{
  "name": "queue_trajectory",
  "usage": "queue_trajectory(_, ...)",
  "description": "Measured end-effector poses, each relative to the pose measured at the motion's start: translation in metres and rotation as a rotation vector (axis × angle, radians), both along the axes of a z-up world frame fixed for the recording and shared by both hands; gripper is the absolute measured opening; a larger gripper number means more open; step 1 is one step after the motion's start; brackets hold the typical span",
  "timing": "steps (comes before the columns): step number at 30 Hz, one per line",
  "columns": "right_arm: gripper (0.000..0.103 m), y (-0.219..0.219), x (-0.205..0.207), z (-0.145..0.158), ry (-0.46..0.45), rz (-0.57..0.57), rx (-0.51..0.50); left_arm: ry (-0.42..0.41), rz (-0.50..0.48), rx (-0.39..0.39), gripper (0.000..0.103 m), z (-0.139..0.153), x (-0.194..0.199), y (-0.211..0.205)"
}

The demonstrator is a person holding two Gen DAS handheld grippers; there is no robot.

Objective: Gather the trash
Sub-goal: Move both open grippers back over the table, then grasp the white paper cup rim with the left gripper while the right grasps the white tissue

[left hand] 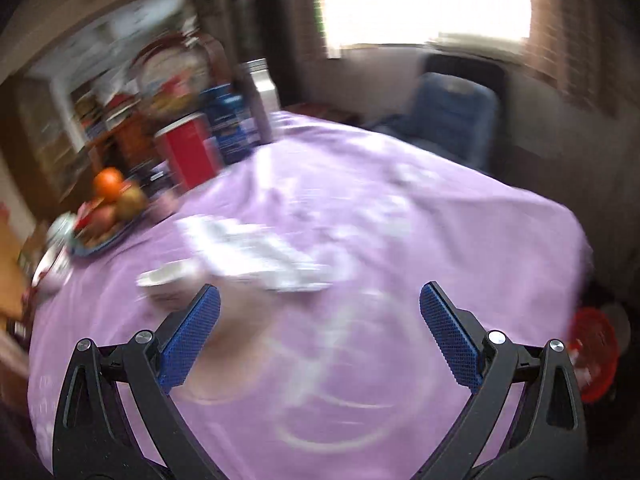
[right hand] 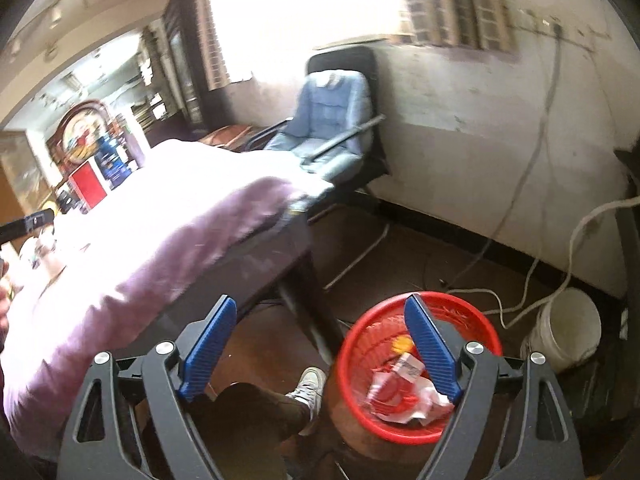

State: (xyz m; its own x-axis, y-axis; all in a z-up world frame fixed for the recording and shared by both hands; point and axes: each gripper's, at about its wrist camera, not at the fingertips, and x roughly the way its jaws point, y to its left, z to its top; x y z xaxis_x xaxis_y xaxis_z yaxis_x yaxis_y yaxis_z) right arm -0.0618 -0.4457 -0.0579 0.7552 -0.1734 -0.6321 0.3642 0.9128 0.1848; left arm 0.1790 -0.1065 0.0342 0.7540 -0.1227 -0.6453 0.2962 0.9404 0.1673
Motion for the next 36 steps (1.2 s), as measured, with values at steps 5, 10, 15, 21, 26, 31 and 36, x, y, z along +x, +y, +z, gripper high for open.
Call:
queue_trajectory(5,0.09,0.032,0.012,0.015,-0.006,0.055,-0.053,0.013,0.148,-0.015,0.096,-0.001,0.042,0.058)
queue_trajectory(10,0.091,0.05,0.019,0.025,0.005,0.08,-0.088,0.038,0.218,-0.022,0.096,-0.015,0.073,0.086)
queue_trajectory(15,0.091,0.058,0.024,0.029,0.013,0.095,-0.091,0.074,0.263,-0.023,0.096,-0.034,0.096,0.1)
queue_trajectory(21,0.091,0.067,0.037,0.031,0.008,0.14,-0.077,0.15,0.317,0.028,0.096,-0.058,0.101,0.136)
queue_trajectory(26,0.091,0.094,0.072,0.045,-0.023,0.266,-0.039,0.163,0.354,0.061,0.096,-0.065,0.072,0.177)
queue_trajectory(31,0.097,0.154,0.12,0.059,-0.033,0.453,-0.007,0.156,0.365,0.081,0.096,-0.08,0.052,0.193)
queue_trajectory(36,0.097,0.22,0.166,0.057,0.008,0.603,0.014,0.243,0.358,0.038,0.098,-0.093,0.064,0.195)
